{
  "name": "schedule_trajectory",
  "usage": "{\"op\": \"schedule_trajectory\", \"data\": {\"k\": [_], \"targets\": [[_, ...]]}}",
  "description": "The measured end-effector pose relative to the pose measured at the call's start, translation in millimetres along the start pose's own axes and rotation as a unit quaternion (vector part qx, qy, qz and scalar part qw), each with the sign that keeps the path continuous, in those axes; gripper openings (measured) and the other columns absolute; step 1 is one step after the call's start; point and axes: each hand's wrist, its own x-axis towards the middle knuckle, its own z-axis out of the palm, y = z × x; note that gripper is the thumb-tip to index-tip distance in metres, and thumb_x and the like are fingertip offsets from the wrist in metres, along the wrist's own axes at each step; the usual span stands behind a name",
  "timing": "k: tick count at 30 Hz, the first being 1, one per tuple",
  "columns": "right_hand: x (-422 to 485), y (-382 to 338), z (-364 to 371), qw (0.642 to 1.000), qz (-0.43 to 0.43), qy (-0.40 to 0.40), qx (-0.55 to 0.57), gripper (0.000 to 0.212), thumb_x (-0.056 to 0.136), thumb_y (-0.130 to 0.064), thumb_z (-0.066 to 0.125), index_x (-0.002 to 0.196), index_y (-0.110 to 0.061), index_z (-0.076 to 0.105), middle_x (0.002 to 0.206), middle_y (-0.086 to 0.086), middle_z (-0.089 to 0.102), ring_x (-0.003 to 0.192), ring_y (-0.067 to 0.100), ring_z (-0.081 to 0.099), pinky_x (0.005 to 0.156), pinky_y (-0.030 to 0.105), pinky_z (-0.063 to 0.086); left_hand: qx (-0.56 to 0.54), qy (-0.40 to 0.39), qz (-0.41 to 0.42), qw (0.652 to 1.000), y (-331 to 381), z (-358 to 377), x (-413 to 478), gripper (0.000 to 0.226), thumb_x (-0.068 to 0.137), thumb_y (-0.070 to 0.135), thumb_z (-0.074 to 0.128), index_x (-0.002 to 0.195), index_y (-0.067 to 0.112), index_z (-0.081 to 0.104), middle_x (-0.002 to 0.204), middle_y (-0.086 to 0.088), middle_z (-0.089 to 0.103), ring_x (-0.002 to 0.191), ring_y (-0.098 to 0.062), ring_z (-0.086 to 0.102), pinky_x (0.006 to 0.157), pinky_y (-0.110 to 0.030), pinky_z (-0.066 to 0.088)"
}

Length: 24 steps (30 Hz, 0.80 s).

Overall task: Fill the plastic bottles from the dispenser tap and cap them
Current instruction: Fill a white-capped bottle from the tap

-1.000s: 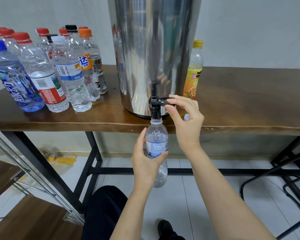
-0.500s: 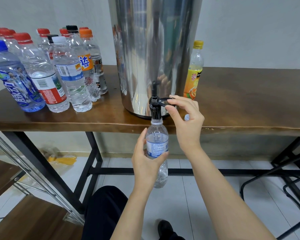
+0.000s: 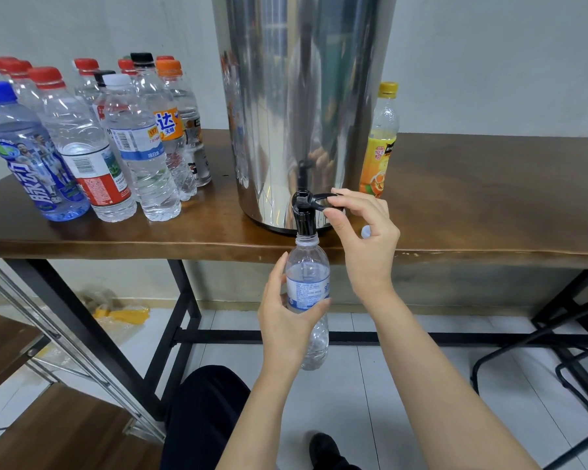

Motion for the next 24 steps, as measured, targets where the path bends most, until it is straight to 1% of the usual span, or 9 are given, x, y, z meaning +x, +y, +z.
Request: {"op": "schedule_trajectory", "data": {"k": [3, 8, 15, 20, 24], "targets": [[0.1, -0.3, 0.1, 1.000, -0.001, 0.000, 0.003, 0.011, 0.087, -0.029, 0.069, 0.098, -0.027, 0.071, 0.106, -0.016, 0.068, 0.109, 0.010, 0.059, 0.096, 0.026, 0.045, 0.001, -0.002, 0.001, 1.000, 0.5, -0.2, -0.1, 0.095, 0.065, 0.002, 0.090, 0.144, 0.030, 0.045, 0.136, 0.005, 0.058, 0.123, -0.015, 0.059, 0.099, -0.040, 0.053], [0.1, -0.2, 0.2, 1.000, 0.000, 0.001, 0.003, 0.012, 0.087, -0.031, 0.069, 0.098, -0.027, 0.071, 0.105, -0.016, 0.068, 0.108, 0.008, 0.059, 0.096, 0.026, 0.044, 0.005, 0.000, 0.001, 1.000, 0.7, 0.0, -0.3, 0.095, 0.065, 0.002, 0.090, 0.143, 0.033, 0.045, 0.136, 0.004, 0.058, 0.123, -0.016, 0.059, 0.099, -0.041, 0.054], [0.2, 0.5, 0.5, 1.000, 0.000, 0.000, 0.004, 0.011, 0.087, -0.030, 0.069, 0.098, -0.027, 0.070, 0.106, -0.015, 0.068, 0.109, 0.012, 0.060, 0.095, 0.023, 0.044, -0.001, -0.001, -0.002, 1.000, 1.8, -0.3, -0.5, 0.095, 0.065, 0.001, 0.090, 0.144, 0.030, 0.045, 0.136, 0.007, 0.058, 0.124, -0.012, 0.058, 0.099, -0.039, 0.054], [0.0, 0.3, 0.4, 1.000, 0.001, 0.001, 0.005, 0.011, 0.087, -0.030, 0.069, 0.098, -0.028, 0.070, 0.106, -0.017, 0.068, 0.108, 0.009, 0.059, 0.095, 0.029, 0.046, -0.002, 0.000, -0.005, 1.000, 1.5, -0.1, -0.2, 0.095, 0.065, 0.001, 0.090, 0.143, 0.031, 0.046, 0.135, 0.006, 0.059, 0.124, -0.014, 0.058, 0.099, -0.041, 0.054], [-0.2, 0.5, 0.3, 1.000, 0.000, 0.001, 0.005, 0.011, 0.087, -0.030, 0.069, 0.098, -0.027, 0.071, 0.106, -0.016, 0.068, 0.108, 0.010, 0.059, 0.095, 0.028, 0.046, -0.001, 0.002, -0.002, 1.000, 1.3, 0.1, -0.1, 0.095, 0.065, 0.000, 0.090, 0.143, 0.030, 0.046, 0.136, 0.005, 0.059, 0.124, -0.014, 0.058, 0.099, -0.042, 0.054]]}}
